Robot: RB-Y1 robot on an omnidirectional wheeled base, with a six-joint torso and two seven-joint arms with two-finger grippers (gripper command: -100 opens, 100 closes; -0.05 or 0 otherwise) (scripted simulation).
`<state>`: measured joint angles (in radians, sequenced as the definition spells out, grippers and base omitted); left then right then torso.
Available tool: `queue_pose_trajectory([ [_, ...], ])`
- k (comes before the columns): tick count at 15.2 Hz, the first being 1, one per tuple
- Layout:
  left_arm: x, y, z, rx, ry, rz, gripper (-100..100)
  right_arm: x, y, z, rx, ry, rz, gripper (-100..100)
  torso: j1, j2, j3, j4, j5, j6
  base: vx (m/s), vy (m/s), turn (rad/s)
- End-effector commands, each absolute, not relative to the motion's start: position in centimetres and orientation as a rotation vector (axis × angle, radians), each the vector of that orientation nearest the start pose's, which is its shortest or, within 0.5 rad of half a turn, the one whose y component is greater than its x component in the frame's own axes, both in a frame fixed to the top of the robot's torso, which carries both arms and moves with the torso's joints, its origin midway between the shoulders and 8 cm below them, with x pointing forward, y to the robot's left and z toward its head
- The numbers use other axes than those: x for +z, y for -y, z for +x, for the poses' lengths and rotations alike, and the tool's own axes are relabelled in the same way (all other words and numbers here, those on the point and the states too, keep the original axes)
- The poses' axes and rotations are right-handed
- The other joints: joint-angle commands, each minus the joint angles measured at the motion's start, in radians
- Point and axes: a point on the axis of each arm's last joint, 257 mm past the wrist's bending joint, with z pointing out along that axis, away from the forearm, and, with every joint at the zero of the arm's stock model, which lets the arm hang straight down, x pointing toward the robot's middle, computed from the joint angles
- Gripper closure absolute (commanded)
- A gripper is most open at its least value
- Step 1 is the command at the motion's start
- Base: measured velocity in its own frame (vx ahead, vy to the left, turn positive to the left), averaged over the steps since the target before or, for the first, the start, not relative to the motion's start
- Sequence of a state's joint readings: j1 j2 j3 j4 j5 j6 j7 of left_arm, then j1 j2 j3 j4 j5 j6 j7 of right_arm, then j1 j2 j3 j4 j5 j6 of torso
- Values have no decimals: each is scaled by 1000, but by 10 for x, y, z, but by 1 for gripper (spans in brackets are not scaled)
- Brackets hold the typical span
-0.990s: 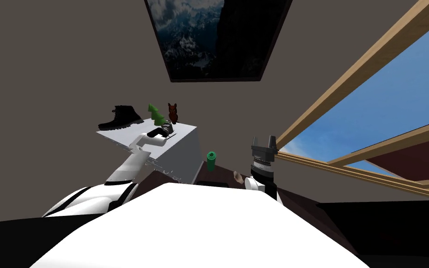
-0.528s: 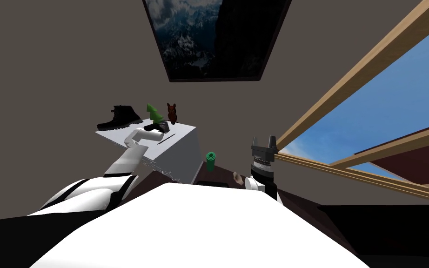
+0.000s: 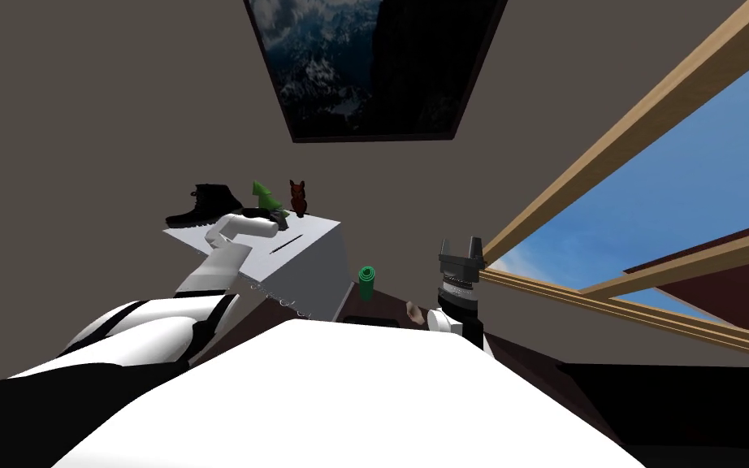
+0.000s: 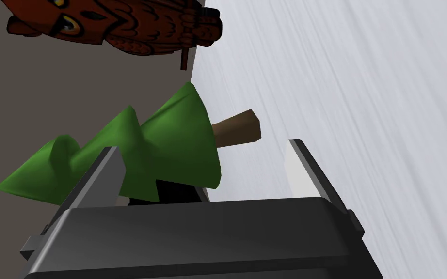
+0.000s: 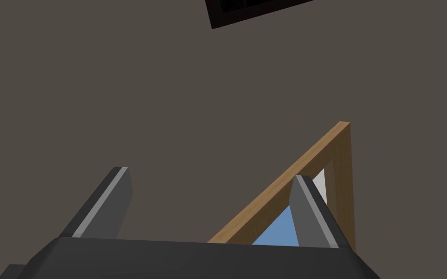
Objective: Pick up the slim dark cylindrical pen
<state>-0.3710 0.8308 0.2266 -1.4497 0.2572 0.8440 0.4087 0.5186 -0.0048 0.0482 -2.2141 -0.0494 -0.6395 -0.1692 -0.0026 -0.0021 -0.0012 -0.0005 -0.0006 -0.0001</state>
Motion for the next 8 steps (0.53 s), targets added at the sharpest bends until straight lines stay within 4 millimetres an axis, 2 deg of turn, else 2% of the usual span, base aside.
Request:
queue_pose_trajectory([
  [1,-82,-596,561,-644,-1041,-1708,-100,15,271,332,1542,-496,707,0,0,0,0,0,0,0,14,-16,-1],
  [2,-69,-612,560,-644,-993,-1749,-100,15,271,332,1542,-496,707,0,1,0,0,0,0,0,18,-29,10],
  [4,-80,-615,553,-607,-1000,-1792,-100,15,271,332,1542,-496,707,0,1,0,0,0,0,0,21,-29,20],
  [5,-81,-615,552,-603,-1000,-1797,-100,15,271,332,1542,-496,707,0,1,0,0,0,0,0,13,-14,4],
  [6,-72,-630,549,-601,-952,-1847,-100,15,271,332,1542,-496,707,0,1,1,0,0,0,0,19,-25,16],
  [8,-80,-631,543,-573,-957,-1878,-100,15,271,332,1542,-496,707,0,1,0,0,0,0,0,22,-26,17],
])
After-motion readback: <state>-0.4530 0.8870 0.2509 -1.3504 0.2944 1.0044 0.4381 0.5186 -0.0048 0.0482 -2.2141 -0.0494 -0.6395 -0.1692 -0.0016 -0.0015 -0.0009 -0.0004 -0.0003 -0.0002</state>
